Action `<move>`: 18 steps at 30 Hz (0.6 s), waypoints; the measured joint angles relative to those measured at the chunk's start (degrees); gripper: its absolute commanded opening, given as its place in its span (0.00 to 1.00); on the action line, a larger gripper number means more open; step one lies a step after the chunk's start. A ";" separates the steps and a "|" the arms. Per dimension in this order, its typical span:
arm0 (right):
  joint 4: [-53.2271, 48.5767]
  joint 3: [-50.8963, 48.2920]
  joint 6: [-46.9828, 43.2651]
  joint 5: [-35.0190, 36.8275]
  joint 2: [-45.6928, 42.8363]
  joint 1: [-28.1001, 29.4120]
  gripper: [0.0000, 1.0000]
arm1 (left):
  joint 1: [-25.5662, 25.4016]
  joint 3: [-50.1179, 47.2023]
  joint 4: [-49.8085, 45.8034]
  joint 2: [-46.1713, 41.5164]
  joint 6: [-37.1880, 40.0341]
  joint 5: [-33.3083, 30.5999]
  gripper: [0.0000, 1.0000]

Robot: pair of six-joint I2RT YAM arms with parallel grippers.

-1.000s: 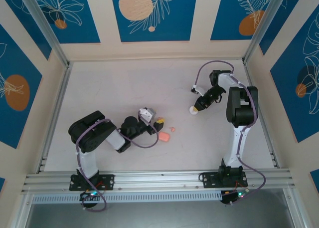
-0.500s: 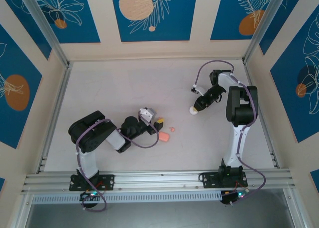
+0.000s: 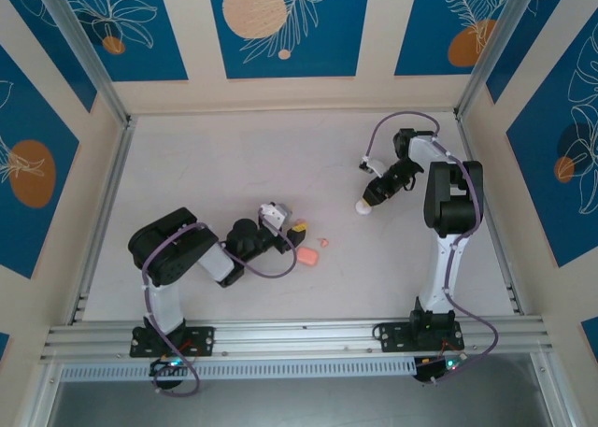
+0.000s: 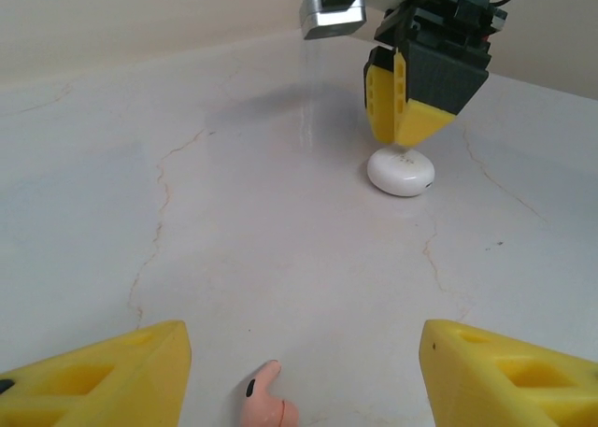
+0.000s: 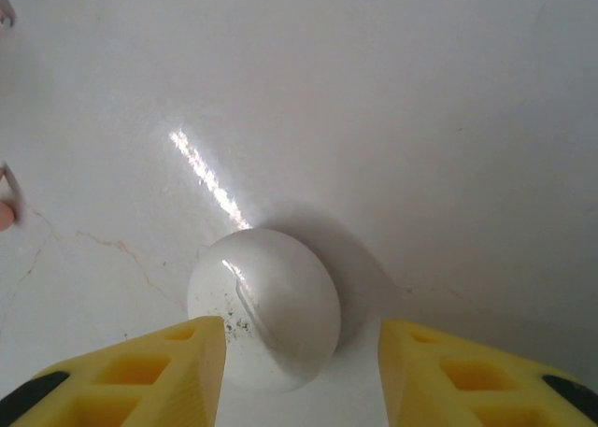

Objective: Insert wireless bluetooth earbuds into charging case

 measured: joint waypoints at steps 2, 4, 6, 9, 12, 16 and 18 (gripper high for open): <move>1.16 -0.57 0.46 -0.20 -1.18 0.00 0.48 | 0.00 -0.17 0.02 -0.02 -0.20 -0.20 0.64; 2.91 -1.95 1.09 -1.11 -3.48 0.00 0.48 | 0.00 -0.46 0.00 -0.07 -0.39 -0.37 0.64; 5.62 -4.92 2.01 -2.62 -7.26 0.00 0.48 | -0.02 -0.81 -0.09 -0.37 -0.79 -0.37 0.62; 9.88 -9.77 4.24 -5.18 -13.90 0.00 0.50 | -0.07 -1.07 -1.70 -1.81 -1.55 -0.37 0.61; 15.15 -14.69 7.30 -7.93 -20.55 0.00 0.51 | -0.20 -1.07 -4.83 -4.42 -2.25 -0.39 0.61; 23.61 -22.56 13.68 -12.33 -29.55 0.00 0.54 | -0.55 -0.35 -13.27 -9.18 -4.11 -0.87 0.61; 27.36 -26.21 17.86 -14.14 -33.22 0.00 0.55 | -0.85 1.53 -20.63 -11.93 -5.35 -1.16 0.61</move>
